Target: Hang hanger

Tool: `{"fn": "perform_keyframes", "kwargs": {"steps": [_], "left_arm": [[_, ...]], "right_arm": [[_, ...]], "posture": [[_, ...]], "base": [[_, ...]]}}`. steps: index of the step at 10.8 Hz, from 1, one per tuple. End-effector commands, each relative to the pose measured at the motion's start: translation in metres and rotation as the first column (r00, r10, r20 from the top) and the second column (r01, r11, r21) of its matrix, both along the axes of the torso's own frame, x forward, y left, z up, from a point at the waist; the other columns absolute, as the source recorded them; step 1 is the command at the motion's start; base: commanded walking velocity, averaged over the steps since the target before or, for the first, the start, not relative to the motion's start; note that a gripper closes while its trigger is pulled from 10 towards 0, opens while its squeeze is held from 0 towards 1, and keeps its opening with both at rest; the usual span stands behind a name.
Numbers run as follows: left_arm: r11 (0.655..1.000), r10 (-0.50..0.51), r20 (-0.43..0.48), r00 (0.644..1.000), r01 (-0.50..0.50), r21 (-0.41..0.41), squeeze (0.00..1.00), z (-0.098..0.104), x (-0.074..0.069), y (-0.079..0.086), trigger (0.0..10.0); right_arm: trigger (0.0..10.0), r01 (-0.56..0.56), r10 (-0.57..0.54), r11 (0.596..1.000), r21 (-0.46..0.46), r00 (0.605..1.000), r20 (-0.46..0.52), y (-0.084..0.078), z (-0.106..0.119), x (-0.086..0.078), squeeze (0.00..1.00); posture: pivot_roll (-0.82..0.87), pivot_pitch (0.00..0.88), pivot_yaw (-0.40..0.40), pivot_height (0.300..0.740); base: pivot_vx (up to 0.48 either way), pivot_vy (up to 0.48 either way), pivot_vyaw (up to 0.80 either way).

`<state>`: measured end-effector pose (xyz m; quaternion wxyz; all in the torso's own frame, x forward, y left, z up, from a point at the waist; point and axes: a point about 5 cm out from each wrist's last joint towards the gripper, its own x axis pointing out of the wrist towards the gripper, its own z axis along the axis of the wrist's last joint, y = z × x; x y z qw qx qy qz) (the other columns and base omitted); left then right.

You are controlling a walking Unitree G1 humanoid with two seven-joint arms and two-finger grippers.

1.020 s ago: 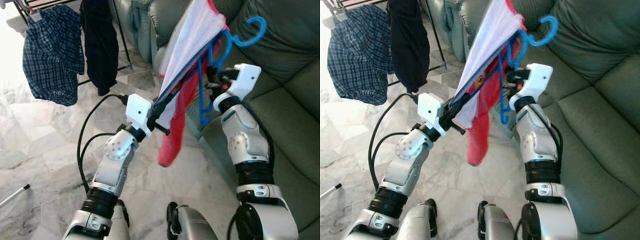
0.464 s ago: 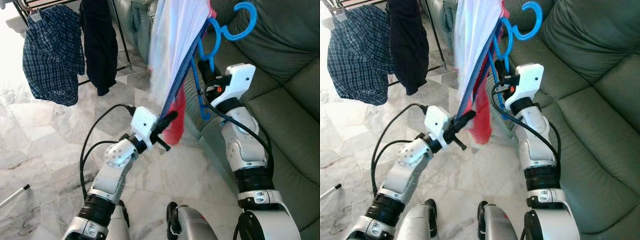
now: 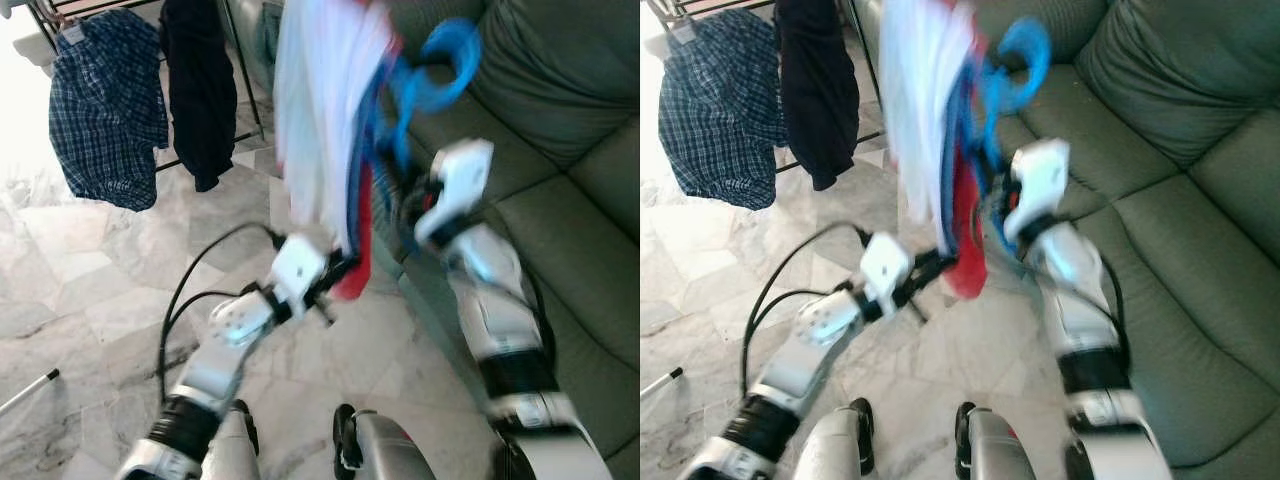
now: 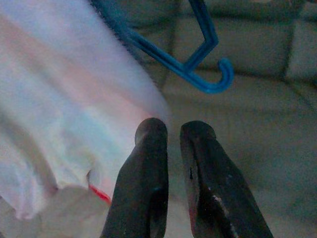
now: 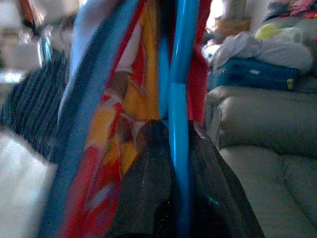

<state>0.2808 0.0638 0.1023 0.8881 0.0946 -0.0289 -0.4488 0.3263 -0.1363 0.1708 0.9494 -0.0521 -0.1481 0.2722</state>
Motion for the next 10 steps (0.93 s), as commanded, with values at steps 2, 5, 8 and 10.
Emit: {"fn": "perform_keyframes", "kwargs": {"steps": [2, 5, 8, 10], "left_arm": [[0.994, -0.075, 0.017, 0.997, 0.074, 0.084, 1.00, -0.008, -0.008, 0.003, 10.0], [0.959, -0.119, 0.052, 0.991, 0.102, 0.263, 1.00, -0.020, -0.018, 0.044, 10.0], [0.938, -0.049, 0.203, 0.978, -0.024, 0.345, 1.00, -0.003, -0.004, 0.081, 10.0], [0.858, -0.173, 0.191, 0.966, 0.053, 0.510, 1.00, -0.008, -0.006, 0.105, 10.0]], "right_arm": [[10.0, -0.023, 0.031, 0.992, -0.123, 0.997, 0.064, -0.006, -0.006, -0.012, 0.00], [10.0, -0.104, 0.114, 0.952, -0.289, 0.993, 0.018, -0.017, -0.040, -0.039, 0.00], [10.0, -0.273, 0.257, 0.899, -0.343, 0.962, -0.095, -0.026, -0.057, -0.058, 0.00], [10.0, -0.375, 0.333, 0.829, -0.415, 0.927, -0.173, -0.040, -0.066, -0.069, 0.00]], "posture": [[-0.02, 0.180, -0.027, 0.740], [-0.02, 0.185, -0.022, 0.740], [-0.01, 0.183, -0.027, 0.740], [-0.02, 0.186, -0.025, 0.740]], "base": [[0.000, 0.000, 0.00], [0.000, 0.000, 0.00], [0.000, 0.000, 0.00], [0.000, 0.000, 0.00]]}}
